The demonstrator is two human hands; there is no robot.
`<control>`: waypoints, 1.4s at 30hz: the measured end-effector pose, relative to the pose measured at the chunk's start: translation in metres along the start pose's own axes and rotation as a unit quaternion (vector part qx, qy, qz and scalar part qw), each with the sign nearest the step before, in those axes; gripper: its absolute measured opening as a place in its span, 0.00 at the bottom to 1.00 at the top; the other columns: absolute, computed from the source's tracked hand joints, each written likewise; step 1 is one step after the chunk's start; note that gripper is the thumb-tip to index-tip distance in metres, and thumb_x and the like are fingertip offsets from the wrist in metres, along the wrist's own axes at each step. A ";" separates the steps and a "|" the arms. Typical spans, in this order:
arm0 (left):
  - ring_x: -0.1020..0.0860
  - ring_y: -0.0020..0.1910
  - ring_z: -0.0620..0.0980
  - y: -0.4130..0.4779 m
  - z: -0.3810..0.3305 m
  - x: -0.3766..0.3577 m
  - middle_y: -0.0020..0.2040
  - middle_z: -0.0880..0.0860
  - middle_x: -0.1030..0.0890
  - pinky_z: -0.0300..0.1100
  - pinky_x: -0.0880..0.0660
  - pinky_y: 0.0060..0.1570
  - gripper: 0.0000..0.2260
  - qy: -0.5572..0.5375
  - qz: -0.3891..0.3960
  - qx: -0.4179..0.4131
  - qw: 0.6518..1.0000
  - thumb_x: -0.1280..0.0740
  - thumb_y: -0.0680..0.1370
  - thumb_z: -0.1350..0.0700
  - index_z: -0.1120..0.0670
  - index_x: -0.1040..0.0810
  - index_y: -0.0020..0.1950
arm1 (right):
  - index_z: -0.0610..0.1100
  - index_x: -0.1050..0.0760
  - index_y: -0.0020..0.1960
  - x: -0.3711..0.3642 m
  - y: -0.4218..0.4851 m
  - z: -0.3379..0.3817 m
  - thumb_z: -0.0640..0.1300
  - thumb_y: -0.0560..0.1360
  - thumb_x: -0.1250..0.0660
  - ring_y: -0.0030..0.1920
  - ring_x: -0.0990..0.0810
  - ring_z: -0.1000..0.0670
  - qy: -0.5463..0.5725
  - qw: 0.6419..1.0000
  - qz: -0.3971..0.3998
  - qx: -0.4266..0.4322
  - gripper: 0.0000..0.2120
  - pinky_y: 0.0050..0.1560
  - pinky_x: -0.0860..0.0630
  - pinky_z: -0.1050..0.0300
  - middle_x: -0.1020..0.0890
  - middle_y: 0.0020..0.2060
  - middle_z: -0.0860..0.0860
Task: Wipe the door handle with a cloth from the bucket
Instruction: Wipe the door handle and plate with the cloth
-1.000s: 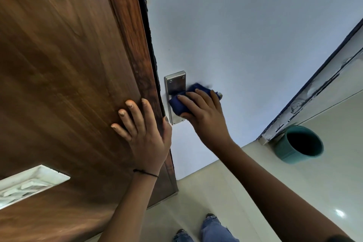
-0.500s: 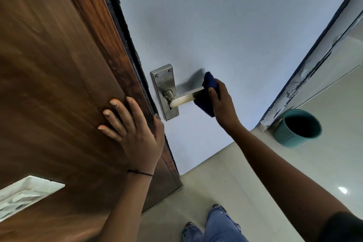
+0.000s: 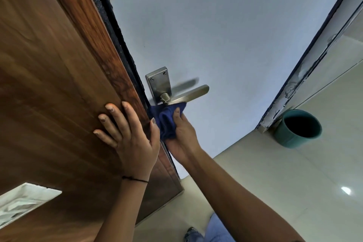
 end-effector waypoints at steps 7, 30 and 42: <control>0.69 0.75 0.51 -0.001 0.003 0.002 0.77 0.53 0.69 0.50 0.69 0.72 0.39 0.036 0.009 -0.023 0.999 0.38 0.78 0.46 0.55 0.61 0.78 | 0.41 0.28 0.62 0.025 0.019 0.078 0.46 0.82 0.43 0.53 0.22 0.38 -0.024 0.990 -0.073 0.122 0.14 0.43 0.20 0.46 0.21 0.56 0.39; 0.68 0.75 0.50 -0.006 0.010 0.001 0.77 0.50 0.68 0.50 0.68 0.73 0.34 0.045 0.011 -0.043 0.998 0.43 0.80 0.46 0.53 0.61 0.78 | 0.43 0.22 0.45 0.000 -0.016 0.029 0.49 0.78 0.35 0.37 0.17 0.49 -0.280 0.957 -0.072 0.021 0.10 0.39 0.19 0.57 0.17 0.39 0.47; 0.69 0.75 0.52 -0.007 0.009 -0.001 0.77 0.52 0.68 0.51 0.67 0.73 0.35 0.065 0.009 -0.042 0.997 0.43 0.80 0.46 0.55 0.61 0.78 | 0.48 0.30 0.64 0.029 -0.045 0.098 0.48 0.77 0.33 0.42 0.17 0.54 -0.498 0.825 -0.130 0.234 0.17 0.35 0.22 0.67 0.18 0.49 0.49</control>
Point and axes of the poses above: each hand's wrist, its own y-axis towards the middle knuckle, its own x-axis out of the back of the hand, z = x × y, the point moved 6 cm from there along y, towards the middle knuckle
